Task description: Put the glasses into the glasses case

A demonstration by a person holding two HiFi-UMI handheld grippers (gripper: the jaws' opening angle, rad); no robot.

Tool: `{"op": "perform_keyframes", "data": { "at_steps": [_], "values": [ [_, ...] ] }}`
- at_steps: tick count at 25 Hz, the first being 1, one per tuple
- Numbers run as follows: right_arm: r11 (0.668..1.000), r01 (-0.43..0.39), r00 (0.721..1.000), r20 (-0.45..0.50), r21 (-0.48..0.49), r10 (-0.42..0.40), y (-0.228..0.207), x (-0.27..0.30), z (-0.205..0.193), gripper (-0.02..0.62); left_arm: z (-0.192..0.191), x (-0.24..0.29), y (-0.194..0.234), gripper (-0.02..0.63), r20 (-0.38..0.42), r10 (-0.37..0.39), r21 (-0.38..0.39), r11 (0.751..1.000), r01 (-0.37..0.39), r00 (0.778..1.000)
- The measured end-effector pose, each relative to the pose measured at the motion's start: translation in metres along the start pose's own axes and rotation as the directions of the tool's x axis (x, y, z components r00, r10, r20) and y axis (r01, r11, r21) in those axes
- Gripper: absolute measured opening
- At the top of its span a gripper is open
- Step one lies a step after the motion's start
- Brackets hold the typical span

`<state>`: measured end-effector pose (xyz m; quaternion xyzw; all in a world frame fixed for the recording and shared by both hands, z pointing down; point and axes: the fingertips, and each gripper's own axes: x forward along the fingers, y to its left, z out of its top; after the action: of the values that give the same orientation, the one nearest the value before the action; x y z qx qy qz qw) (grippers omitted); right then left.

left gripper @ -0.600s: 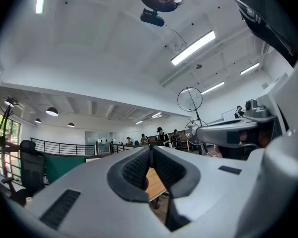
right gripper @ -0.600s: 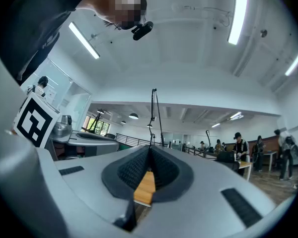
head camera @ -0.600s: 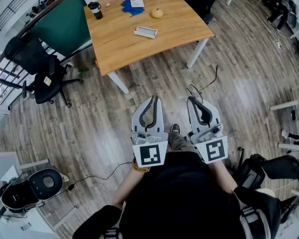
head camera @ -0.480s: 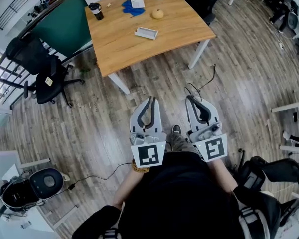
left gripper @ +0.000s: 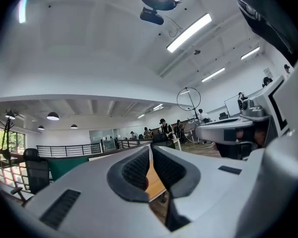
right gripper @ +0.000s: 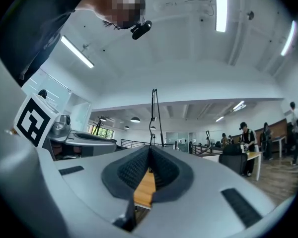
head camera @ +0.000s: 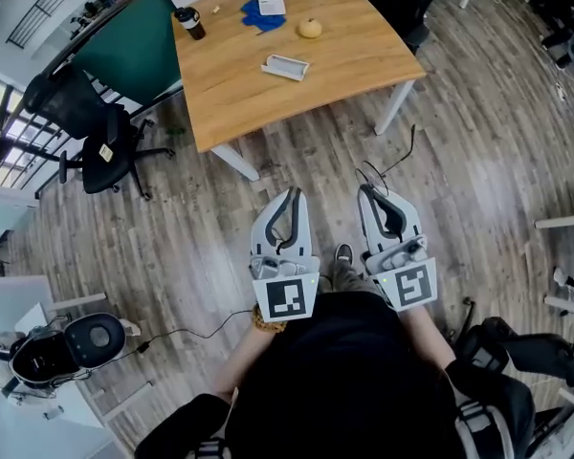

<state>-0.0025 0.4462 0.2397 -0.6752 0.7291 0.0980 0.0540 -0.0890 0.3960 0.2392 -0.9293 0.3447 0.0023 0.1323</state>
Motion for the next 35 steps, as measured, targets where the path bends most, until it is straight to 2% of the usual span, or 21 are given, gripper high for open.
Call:
{"op": "perform_keyframes", "data": {
  "at_steps": [6,9,11,16,22,26,35],
  "values": [
    [0.998,-0.058,0.998,0.011,0.029,0.058,-0.028,0.001,-0.012,0.014,-0.009,0.027,-0.024,0.040,-0.047,0.017,0.027,0.999,-0.016,0.999],
    [0.996,-0.090,0.996,0.002,0.028,0.090,-0.041,0.001,-0.018,0.012,-0.012,0.036,-0.030,0.040,-0.062,0.047,0.000,0.999,-0.047,0.997],
    [0.994,-0.105,0.994,0.005,0.022,0.105,-0.048,0.004,-0.017,0.014,-0.008,0.041,-0.031,0.040,-0.060,0.055,0.013,0.998,-0.054,0.997],
    [0.995,-0.092,0.996,0.016,0.032,0.092,-0.059,-0.001,-0.012,0.014,-0.005,0.045,-0.036,0.040,-0.062,0.074,-0.034,0.997,-0.076,0.995],
    [0.996,-0.076,0.997,-0.007,0.047,0.077,-0.064,-0.009,-0.016,0.014,-0.004,0.058,-0.048,0.040,-0.048,0.035,-0.027,0.999,-0.036,0.998],
    [0.996,-0.069,0.997,-0.042,0.051,0.071,-0.071,-0.007,-0.021,0.014,-0.011,0.072,-0.054,0.040,-0.052,0.017,-0.071,0.997,-0.021,0.998],
    [0.998,-0.066,0.993,-0.101,0.005,0.066,-0.097,0.033,-0.047,0.014,-0.032,0.124,-0.043,0.040,-0.028,-0.039,-0.096,0.995,0.036,0.999]
  ]
}}
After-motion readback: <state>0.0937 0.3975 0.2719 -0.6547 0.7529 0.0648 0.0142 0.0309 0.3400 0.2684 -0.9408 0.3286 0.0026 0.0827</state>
